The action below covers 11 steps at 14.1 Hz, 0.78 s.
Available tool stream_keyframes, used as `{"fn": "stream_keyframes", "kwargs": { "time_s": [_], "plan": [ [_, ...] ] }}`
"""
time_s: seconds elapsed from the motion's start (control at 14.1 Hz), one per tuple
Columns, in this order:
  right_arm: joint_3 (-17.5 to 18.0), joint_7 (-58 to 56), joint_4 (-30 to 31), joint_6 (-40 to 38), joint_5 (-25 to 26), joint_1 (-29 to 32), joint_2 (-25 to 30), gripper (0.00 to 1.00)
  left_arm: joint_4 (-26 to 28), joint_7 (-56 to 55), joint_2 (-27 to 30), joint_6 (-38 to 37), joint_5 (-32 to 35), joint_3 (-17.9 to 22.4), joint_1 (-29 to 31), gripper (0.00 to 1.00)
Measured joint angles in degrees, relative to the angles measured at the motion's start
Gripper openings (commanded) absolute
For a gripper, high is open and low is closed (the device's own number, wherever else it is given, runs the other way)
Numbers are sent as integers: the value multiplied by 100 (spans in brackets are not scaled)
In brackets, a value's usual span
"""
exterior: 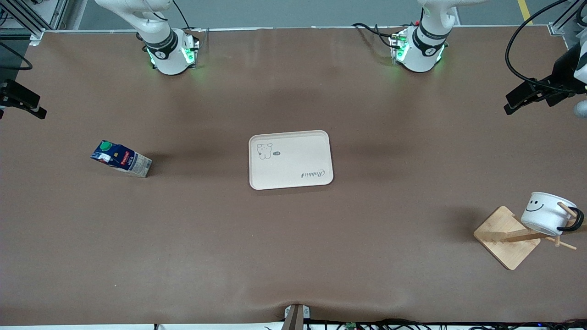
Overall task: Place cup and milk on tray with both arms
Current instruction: 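Move the left gripper toward the white mug on the wooden stand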
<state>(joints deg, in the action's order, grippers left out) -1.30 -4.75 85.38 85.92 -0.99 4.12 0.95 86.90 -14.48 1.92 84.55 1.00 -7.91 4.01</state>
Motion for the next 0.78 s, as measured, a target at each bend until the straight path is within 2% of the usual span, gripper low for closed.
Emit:
{"fn": "stream_keyframes", "kwargs": {
  "time_s": [0.78],
  "plan": [
    [4,0,-15,12,0,-1,-39,100,17,0,-48,106,43,18,23,100]
  ]
}}
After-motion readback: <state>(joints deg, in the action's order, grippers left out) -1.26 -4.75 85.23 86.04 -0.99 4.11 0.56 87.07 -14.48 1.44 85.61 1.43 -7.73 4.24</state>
